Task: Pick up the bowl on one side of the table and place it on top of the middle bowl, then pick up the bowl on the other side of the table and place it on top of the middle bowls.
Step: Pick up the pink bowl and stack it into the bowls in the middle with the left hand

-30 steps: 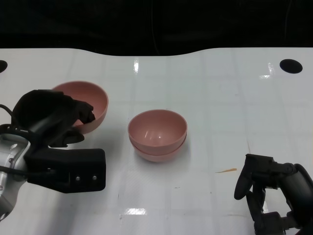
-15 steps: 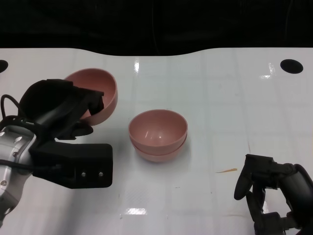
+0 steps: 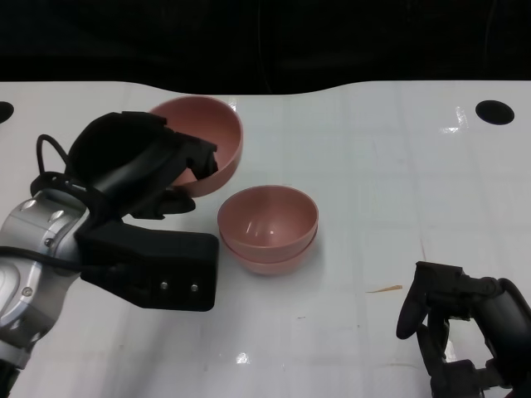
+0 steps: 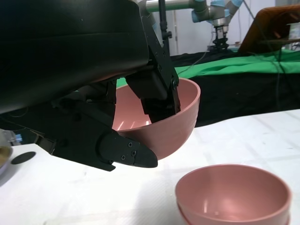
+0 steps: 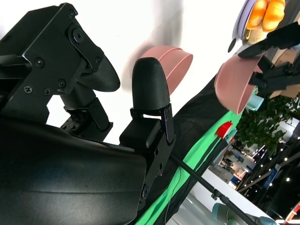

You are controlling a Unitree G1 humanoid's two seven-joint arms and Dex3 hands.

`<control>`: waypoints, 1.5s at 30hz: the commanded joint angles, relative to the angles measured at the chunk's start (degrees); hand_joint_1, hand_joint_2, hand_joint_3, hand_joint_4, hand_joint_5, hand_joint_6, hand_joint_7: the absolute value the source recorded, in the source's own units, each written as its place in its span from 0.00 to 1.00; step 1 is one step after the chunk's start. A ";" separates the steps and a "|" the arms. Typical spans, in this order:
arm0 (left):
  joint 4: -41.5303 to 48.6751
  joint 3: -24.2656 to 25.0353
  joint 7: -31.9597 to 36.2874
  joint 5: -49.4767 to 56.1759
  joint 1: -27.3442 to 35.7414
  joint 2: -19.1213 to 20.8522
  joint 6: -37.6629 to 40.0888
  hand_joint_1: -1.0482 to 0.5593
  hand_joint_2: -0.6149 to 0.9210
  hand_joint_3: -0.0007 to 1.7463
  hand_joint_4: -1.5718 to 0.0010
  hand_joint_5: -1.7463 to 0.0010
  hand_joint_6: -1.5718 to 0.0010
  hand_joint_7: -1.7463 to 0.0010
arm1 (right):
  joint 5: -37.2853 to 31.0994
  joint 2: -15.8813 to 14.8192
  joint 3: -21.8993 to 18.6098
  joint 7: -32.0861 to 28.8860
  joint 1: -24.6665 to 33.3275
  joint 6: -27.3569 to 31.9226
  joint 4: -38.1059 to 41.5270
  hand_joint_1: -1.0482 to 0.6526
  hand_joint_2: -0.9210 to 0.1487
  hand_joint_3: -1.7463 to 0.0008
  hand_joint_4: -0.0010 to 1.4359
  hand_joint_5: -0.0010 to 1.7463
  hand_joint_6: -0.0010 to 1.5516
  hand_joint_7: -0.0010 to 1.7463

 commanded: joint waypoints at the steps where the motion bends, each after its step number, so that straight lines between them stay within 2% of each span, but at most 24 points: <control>1: -0.75 -0.52 -2.59 -0.80 -1.66 -0.20 0.37 0.49 1.00 0.13 0.63 0.00 0.57 0.24 | -0.16 -0.67 -0.05 0.08 -0.07 -0.25 0.17 0.62 0.68 0.06 0.65 1.00 0.52 0.87; 4: -0.55 -1.18 -4.47 -0.90 -2.85 -0.84 0.31 0.48 1.00 0.13 0.64 0.01 0.56 0.27 | -0.20 -0.72 0.02 0.16 -0.08 -0.23 0.05 0.62 0.68 0.06 0.65 1.00 0.52 0.87; 9: 1.76 -1.64 -5.67 -3.09 -4.72 -1.85 -1.75 0.48 1.00 0.20 0.56 0.17 0.48 0.46 | -0.46 -0.68 0.19 0.11 0.06 0.01 -0.30 0.62 0.68 0.06 0.65 1.00 0.52 0.87; 10: 2.40 -1.71 -5.61 -3.53 -5.04 -2.12 -2.23 0.48 1.00 0.19 0.55 0.19 0.49 0.42 | -0.67 -0.68 0.29 0.10 0.16 0.12 -0.44 0.62 0.68 0.06 0.65 1.00 0.52 0.87; 11: 2.96 -1.79 -5.61 -3.87 -5.31 -2.34 -2.52 0.48 0.99 0.20 0.56 0.17 0.53 0.32 | -0.90 -0.70 0.37 0.09 0.22 0.25 -0.56 0.62 0.67 0.06 0.65 1.00 0.52 0.87; 12: 3.41 -1.90 -5.92 -4.29 -5.61 -2.56 -2.63 0.49 0.98 0.20 0.56 0.16 0.55 0.27 | -1.18 -0.69 0.46 0.11 0.31 0.52 -0.76 0.62 0.67 0.07 0.64 1.00 0.51 0.87; 14: 3.80 -2.16 -7.63 -5.34 -6.25 -2.94 -2.11 0.49 0.97 0.22 0.58 0.13 0.57 0.22 | -1.35 -0.56 0.59 0.16 0.48 0.97 -1.07 0.62 0.67 0.07 0.64 1.00 0.51 0.87; 17: 3.97 -2.48 -8.76 -5.91 -6.85 -3.37 -2.06 0.48 0.95 0.23 0.58 0.14 0.55 0.25 | -1.42 -0.45 0.86 0.11 0.64 1.10 -1.44 0.62 0.67 0.07 0.64 1.00 0.51 0.87; 21: 5.18 -3.26 -8.02 -6.04 -7.25 -3.86 -3.40 0.49 0.97 0.20 0.57 0.13 0.55 0.21 | -1.42 -0.57 1.00 0.00 0.60 1.09 -1.52 0.62 0.67 0.07 0.64 1.00 0.52 0.87; 22: 5.90 -3.64 -7.62 -6.03 -7.44 -4.08 -4.15 0.49 0.98 0.22 0.57 0.10 0.54 0.21 | -1.41 -0.56 1.03 -0.03 0.57 1.11 -1.47 0.62 0.67 0.07 0.64 1.00 0.52 0.87; 25: 7.20 -4.29 -7.52 -5.96 -7.85 -4.42 -5.57 0.50 0.91 0.34 0.57 0.11 0.55 0.20 | -1.53 -0.40 1.16 -0.23 0.53 1.20 -1.53 0.62 0.67 0.07 0.64 1.00 0.52 0.87; 28: 7.86 -4.79 -7.90 -5.98 -8.16 -4.56 -6.24 0.49 0.90 0.35 0.59 0.07 0.57 0.15 | -2.00 -0.42 1.31 -0.42 0.47 1.47 -1.67 0.62 0.67 0.07 0.64 1.00 0.52 0.87; 31: 8.47 -5.19 -7.76 -5.85 -8.35 -4.43 -7.38 0.48 0.89 0.35 0.59 0.12 0.56 0.20 | -2.44 -0.29 1.43 -0.48 0.47 1.75 -1.95 0.62 0.68 0.07 0.64 1.00 0.52 0.87; 37: 11.01 -6.54 -6.71 -4.38 -9.50 -3.84 -11.04 0.47 0.92 0.32 0.56 0.13 0.55 0.26 | -2.82 -0.04 1.49 -0.49 0.43 1.92 -2.16 0.62 0.68 0.06 0.63 1.00 0.52 0.87; 40: 11.17 -7.26 -7.75 -3.51 -10.28 -3.45 -11.55 0.45 0.99 0.13 0.54 0.22 0.45 0.60 | -2.88 -0.07 1.51 -0.45 0.37 1.94 -2.10 0.63 0.69 0.06 0.63 1.00 0.52 0.87; 45: 11.88 -8.56 -9.14 -2.15 -11.75 -2.56 -12.98 0.44 1.00 0.08 0.51 0.35 0.37 0.79 | -2.96 -0.12 1.63 -0.45 0.43 1.81 -2.22 0.62 0.69 0.07 0.63 1.00 0.52 0.87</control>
